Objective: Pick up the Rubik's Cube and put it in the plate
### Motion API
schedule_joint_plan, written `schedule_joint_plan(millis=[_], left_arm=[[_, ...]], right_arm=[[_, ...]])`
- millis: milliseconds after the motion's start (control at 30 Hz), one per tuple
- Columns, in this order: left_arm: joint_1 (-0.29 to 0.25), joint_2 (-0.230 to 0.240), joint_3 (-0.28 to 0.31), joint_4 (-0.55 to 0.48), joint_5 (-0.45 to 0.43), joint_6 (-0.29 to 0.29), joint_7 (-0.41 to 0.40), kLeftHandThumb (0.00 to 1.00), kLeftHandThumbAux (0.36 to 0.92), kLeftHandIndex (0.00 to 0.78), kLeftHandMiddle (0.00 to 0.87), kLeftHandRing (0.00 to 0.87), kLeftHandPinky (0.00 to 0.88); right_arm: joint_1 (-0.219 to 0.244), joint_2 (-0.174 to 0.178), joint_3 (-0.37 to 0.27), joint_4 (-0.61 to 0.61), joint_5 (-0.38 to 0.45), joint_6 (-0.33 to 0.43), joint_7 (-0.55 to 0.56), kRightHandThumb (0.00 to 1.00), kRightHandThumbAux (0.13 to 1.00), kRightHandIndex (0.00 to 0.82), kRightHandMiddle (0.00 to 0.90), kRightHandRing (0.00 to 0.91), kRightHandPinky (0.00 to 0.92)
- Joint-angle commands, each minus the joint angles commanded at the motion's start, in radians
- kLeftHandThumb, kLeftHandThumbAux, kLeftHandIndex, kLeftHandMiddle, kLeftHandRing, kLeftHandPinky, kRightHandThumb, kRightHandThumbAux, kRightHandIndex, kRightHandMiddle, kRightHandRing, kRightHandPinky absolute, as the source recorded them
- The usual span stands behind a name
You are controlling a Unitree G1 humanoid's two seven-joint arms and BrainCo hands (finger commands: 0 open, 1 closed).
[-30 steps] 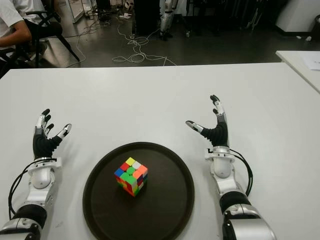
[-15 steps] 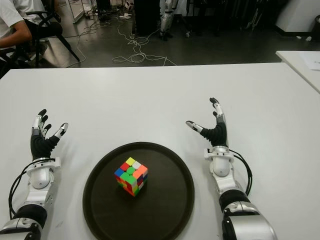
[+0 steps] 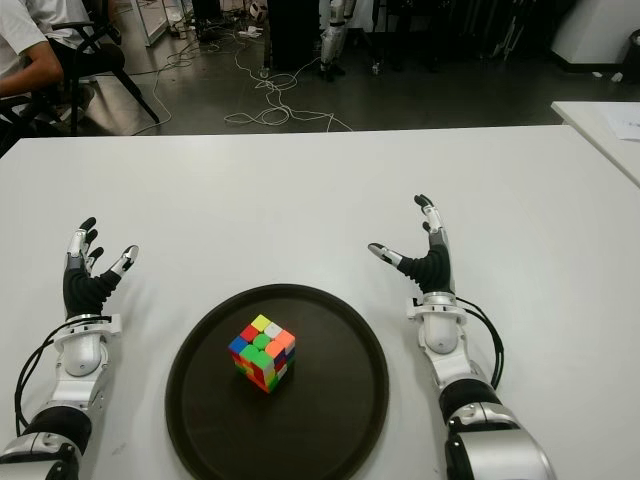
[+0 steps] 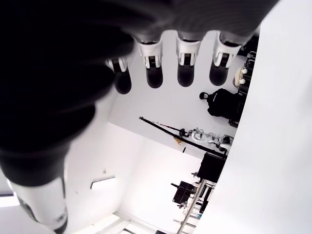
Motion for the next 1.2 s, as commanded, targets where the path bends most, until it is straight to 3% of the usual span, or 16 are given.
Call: schedule_joint_plan(millis=[300, 800, 1200], left_arm=[[-0.004, 0.001, -0.004, 0.001, 0.01, 0.015, 0.024, 0.0, 0.685, 0.0, 0.0, 0.0, 0.0], [-0.027, 0.015, -0.006, 0.038, 0.006, 0.057, 0.042, 0.0, 0.738, 0.0, 0.0, 0.0, 0.001], [-0.037, 0.02, 0.003, 0.059, -0.006, 0.057, 0.038, 0.0, 0.73, 0.0, 0.0, 0.0, 0.0]], right_arm=[[-0.005, -0.016, 0.02, 0.006, -0.031, 0.015, -0.036, 0.0, 0.727, 0.0, 0.0, 0.0, 0.0], [-0.02, -0.03, 0.036, 0.026, -0.048, 0.013, -0.073, 0.0, 0.756, 0.0, 0.0, 0.0, 0.0], [-0.025, -0.022, 0.025, 0.037, -0.017, 0.034, -0.063, 0.0, 0.708, 0.0, 0.0, 0.0, 0.0]])
